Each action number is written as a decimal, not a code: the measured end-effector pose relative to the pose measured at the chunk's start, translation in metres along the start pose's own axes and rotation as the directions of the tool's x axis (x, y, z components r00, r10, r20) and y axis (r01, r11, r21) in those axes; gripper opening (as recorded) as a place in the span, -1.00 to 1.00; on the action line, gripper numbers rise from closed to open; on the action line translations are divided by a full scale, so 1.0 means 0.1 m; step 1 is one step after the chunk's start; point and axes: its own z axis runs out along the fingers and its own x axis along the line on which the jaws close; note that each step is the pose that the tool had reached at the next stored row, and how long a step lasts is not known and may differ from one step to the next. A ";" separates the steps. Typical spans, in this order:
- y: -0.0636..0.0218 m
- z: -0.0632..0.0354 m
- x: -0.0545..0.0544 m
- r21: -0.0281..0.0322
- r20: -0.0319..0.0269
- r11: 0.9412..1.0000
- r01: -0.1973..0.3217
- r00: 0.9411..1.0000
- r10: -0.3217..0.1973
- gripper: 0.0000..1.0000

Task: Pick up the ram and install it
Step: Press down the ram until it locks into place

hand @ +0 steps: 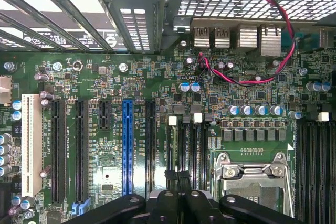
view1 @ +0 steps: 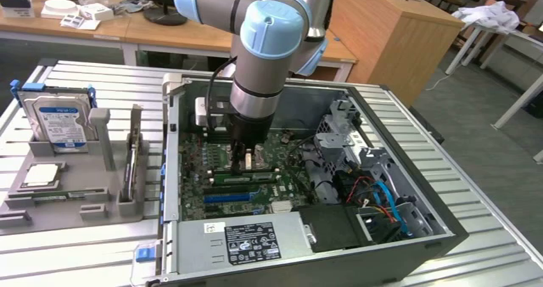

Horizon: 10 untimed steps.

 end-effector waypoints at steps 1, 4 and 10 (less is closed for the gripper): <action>0.000 0.000 0.00 0.000 0.000 1.000 0.000 1.000 0.000 -0.79; 0.000 0.001 0.00 0.000 0.000 1.000 0.000 1.000 0.000 -0.79; 0.000 0.004 0.00 0.000 0.000 1.000 0.000 1.000 0.000 -0.79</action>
